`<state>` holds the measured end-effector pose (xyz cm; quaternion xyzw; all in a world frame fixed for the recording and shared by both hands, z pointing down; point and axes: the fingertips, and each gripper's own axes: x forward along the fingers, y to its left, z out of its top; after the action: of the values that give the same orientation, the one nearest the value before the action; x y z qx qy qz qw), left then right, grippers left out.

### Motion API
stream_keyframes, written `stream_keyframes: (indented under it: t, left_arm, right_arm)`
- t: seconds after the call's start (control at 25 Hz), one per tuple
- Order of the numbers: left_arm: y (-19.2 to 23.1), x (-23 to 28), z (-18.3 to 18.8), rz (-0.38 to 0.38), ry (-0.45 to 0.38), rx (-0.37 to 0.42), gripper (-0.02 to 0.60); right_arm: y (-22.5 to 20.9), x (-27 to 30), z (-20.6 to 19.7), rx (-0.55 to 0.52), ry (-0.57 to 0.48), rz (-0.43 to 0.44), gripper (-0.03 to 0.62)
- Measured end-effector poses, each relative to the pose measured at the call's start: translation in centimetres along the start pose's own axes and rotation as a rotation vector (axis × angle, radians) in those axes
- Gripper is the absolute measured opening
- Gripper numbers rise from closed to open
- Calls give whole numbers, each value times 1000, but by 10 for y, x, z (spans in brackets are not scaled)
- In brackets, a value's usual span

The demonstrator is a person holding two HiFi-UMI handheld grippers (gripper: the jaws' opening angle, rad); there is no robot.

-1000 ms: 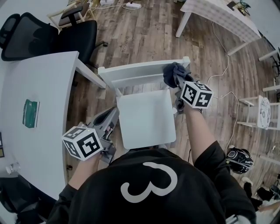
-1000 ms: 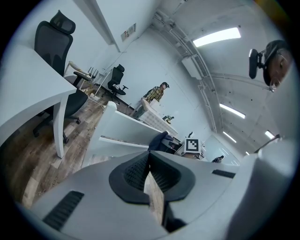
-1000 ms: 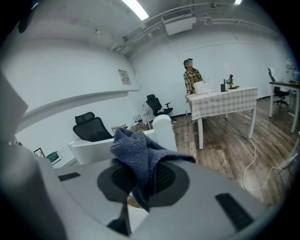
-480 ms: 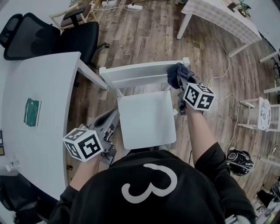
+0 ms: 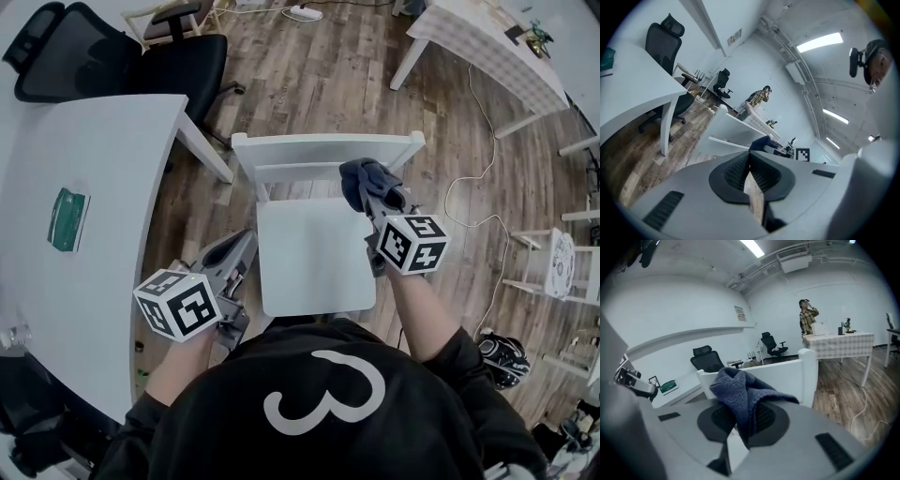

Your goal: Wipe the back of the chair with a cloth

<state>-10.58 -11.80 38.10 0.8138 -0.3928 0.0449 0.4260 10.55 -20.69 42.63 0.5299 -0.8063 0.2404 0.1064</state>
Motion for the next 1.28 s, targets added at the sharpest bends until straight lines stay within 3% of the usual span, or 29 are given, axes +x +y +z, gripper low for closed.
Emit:
stream_keyframes:
  t: [0.36, 0.64, 0.92, 1.28]
  left_arm:
    - [35, -36, 1, 71, -55, -54, 14]
    - [65, -68, -3, 134, -98, -107, 14]
    - [87, -91, -5, 178, -123, -139, 14]
    - [101, -101, -13, 210, -120, -161, 14]
  right_arm:
    - [91, 46, -18, -77, 78, 180, 51]
    - [139, 81, -35, -118, 129, 254, 51]
    - [159, 109, -47, -142, 155, 265, 51]
    - [156, 140, -48, -134, 148, 215, 51]
